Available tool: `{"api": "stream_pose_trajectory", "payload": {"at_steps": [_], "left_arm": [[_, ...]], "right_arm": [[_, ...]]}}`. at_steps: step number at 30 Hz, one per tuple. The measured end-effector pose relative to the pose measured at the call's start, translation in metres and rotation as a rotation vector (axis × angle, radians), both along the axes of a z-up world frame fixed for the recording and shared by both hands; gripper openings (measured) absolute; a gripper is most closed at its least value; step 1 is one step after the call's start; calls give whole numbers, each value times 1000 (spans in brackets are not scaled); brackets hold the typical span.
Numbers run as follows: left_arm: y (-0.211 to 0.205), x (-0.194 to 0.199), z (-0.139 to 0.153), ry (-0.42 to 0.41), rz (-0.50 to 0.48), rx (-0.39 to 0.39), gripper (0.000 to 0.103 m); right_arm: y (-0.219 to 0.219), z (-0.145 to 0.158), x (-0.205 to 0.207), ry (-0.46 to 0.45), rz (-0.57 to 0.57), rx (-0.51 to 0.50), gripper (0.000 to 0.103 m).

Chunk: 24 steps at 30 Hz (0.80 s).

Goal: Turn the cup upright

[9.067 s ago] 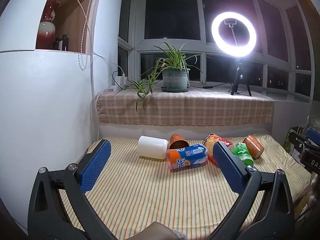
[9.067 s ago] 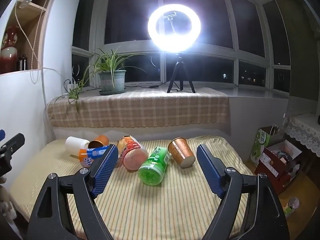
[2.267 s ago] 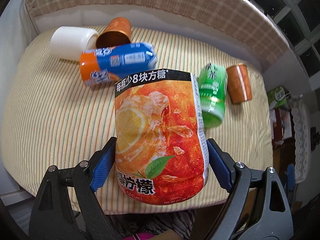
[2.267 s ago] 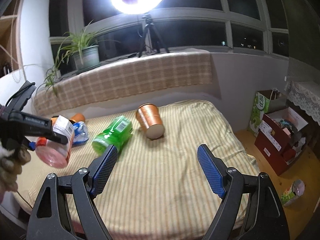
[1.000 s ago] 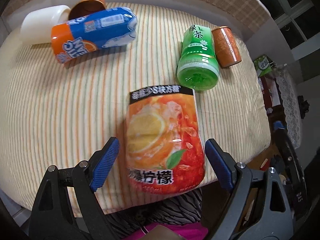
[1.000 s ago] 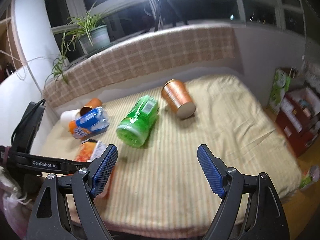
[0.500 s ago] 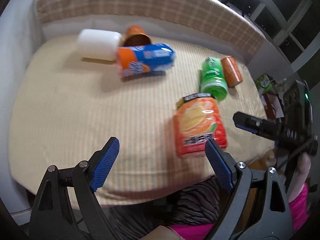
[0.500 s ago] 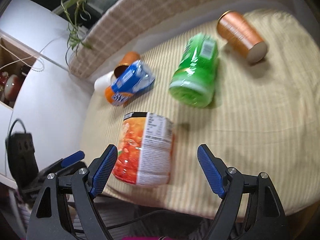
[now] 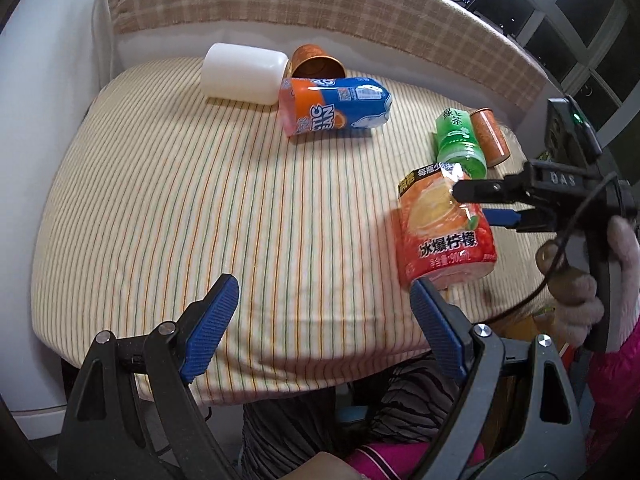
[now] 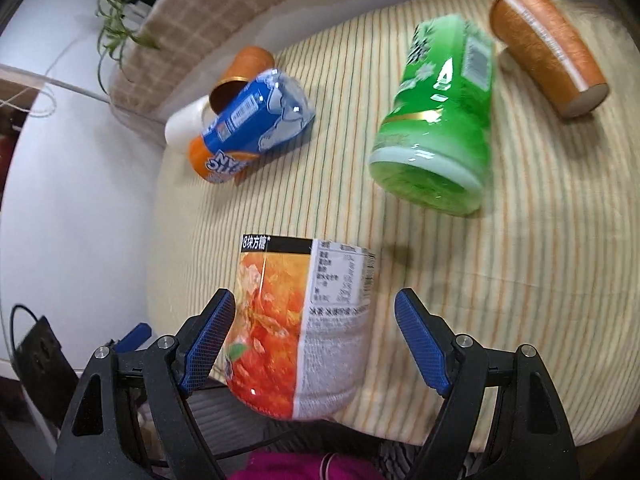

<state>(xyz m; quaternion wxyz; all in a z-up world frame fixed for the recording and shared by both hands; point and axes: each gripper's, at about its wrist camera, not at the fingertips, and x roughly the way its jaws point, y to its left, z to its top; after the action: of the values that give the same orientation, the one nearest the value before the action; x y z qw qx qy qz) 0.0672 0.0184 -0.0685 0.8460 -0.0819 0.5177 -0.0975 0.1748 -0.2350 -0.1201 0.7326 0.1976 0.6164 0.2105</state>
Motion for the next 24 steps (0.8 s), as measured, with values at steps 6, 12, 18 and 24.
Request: {"api": "stream_pose_trajectory", "payload": {"at_steps": [6, 12, 18, 24], "left_arm": [[8, -1, 2, -12, 11, -1, 90], [15, 1, 4, -22, 26, -4, 90], [17, 4, 3, -21, 29, -18, 90], [19, 4, 4, -28, 37, -27, 90]], "right_arm": [[21, -5, 12, 15, 79, -25, 82], [25, -8, 13, 16, 107, -16, 76], [24, -3, 7, -37, 95, 20, 75], [20, 11, -2, -180, 61, 5, 75]]}}
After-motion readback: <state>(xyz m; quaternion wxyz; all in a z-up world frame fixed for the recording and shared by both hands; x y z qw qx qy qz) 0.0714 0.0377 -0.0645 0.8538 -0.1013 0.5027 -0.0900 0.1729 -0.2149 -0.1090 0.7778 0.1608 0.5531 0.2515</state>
